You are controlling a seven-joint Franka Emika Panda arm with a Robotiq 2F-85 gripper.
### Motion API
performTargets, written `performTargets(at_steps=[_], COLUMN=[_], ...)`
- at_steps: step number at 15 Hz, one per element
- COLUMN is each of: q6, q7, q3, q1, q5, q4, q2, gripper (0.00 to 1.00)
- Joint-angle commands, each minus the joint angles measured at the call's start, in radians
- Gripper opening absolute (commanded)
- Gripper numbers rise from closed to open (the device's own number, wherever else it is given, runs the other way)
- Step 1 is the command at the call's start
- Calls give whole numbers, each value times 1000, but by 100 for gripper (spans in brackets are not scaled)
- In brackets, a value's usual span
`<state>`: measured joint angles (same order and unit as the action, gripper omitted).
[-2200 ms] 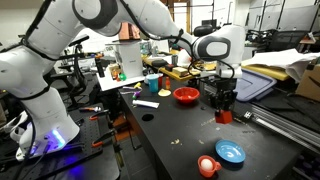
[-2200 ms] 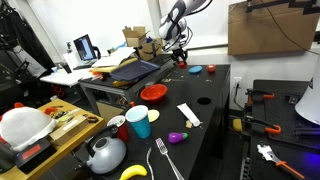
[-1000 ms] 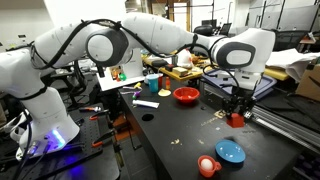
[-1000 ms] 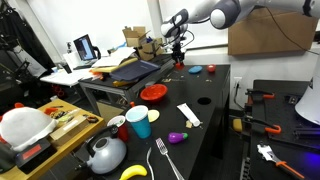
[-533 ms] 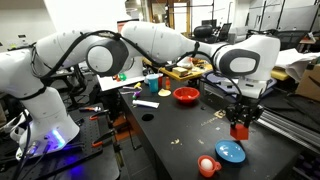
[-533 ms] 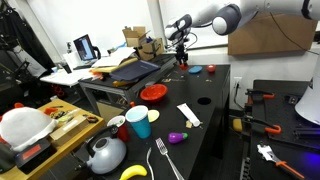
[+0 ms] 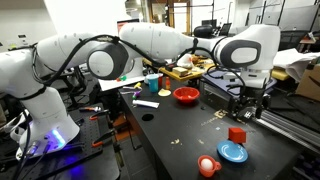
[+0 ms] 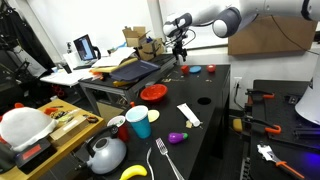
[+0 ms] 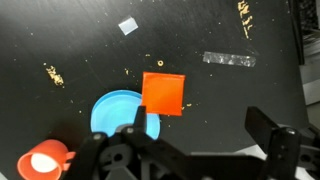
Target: Place the red cube on the blue plate
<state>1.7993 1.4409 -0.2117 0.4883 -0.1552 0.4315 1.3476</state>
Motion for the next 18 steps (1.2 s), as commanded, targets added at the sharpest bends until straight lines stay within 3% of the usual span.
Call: performTargets(at_steps=[1, 3, 4, 7, 9, 13, 18], q6=[-29, -36, -9, -34, -104, -185, -212], q7=[25, 23, 23, 42, 44, 41, 64], q3=[32, 33, 28, 15, 14, 21, 20], q1=[9, 5, -6, -11, -7, -18, -26], q5=[32, 57, 74, 112, 130, 136, 138], q4=[-98, -117, -30, -19, -82, -79, -80], q2=[14, 16, -31, -26, 17, 23, 54], gripper=[100, 100, 100, 100, 100, 100, 100])
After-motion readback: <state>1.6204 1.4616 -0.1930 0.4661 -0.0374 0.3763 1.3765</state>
